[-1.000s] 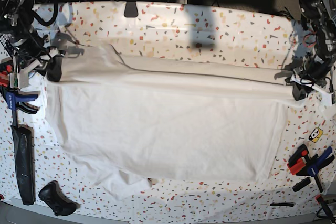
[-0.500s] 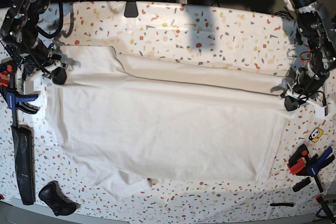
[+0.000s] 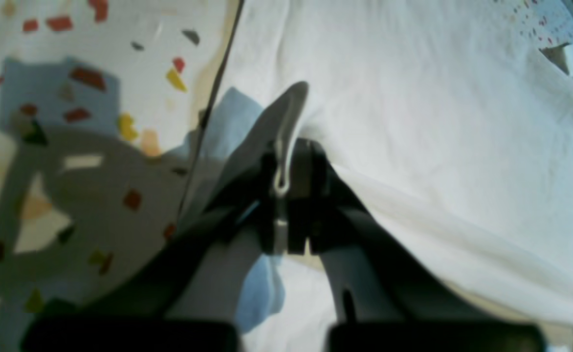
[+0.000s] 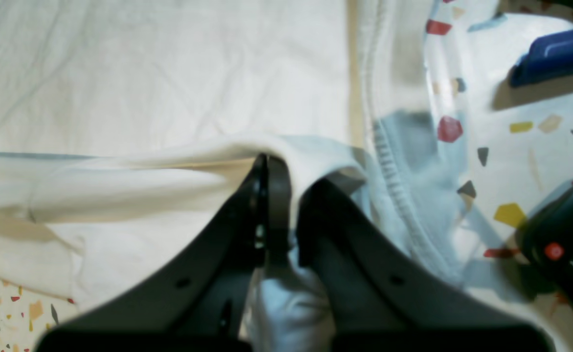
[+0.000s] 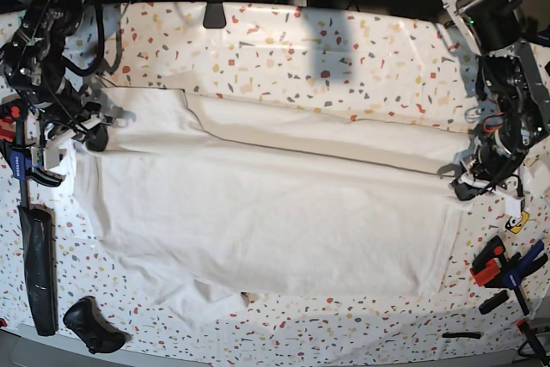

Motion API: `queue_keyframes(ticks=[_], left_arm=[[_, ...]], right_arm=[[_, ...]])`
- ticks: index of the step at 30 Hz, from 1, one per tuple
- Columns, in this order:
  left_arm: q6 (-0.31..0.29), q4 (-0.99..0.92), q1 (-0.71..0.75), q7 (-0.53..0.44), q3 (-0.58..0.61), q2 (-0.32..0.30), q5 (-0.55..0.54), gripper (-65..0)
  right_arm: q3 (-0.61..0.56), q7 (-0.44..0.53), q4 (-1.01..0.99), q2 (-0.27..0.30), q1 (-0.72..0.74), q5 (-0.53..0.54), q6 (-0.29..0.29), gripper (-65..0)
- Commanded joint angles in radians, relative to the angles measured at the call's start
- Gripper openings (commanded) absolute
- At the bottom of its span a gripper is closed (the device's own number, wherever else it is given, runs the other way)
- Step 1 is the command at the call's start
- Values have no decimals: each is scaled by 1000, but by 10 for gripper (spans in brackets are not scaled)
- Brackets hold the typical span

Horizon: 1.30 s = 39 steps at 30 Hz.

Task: Fold the T-shirt properly
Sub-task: 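Lower the folded edge onto the shirt and open both grippers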

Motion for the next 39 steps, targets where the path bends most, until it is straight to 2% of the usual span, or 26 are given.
queue_keyframes(ticks=[1,9,14,17,18,20,22,23,29,34,39], left_arm=[[1,16,-25,-43,-3,-18,8,-650],[2,-15,-27,-69,55,-18,8,-650],[2,-34,-26,-121,135,-18,112,-650],[2,-34,-28,-128,140,-18,110,-650],[2,-34,-28,-137,140,-18,110,-650],[2,-34,-27,-150,138,-19,110,-533],[2,-34,-28,-151,138,-19,110,-437],[2,-34,-28,-152,138,-18,110,-419],[5,-31,-40,-154,138,-21,110,-417],[33,-28,-84,5,138,-57,109,-417],[37,-27,-111,157,138,-110,108,-417]], right_arm=[[2,33,16,22,26,3,-16,-650],[2,33,-35,23,101,-24,-26,-650],[2,34,-135,22,140,-21,-25,-650],[3,38,-142,25,149,-18,-15,-650],[2,40,-142,29,151,-16,-4,-630],[2,40,-142,42,163,-17,13,-525],[2,41,-142,61,174,-16,12,-451],[3,41,-142,74,181,-17,11,-435],[3,8,-142,158,228,5,11,-434],[3,-65,-142,212,236,113,12,-434],[3,-116,-142,215,236,119,11,-434]])
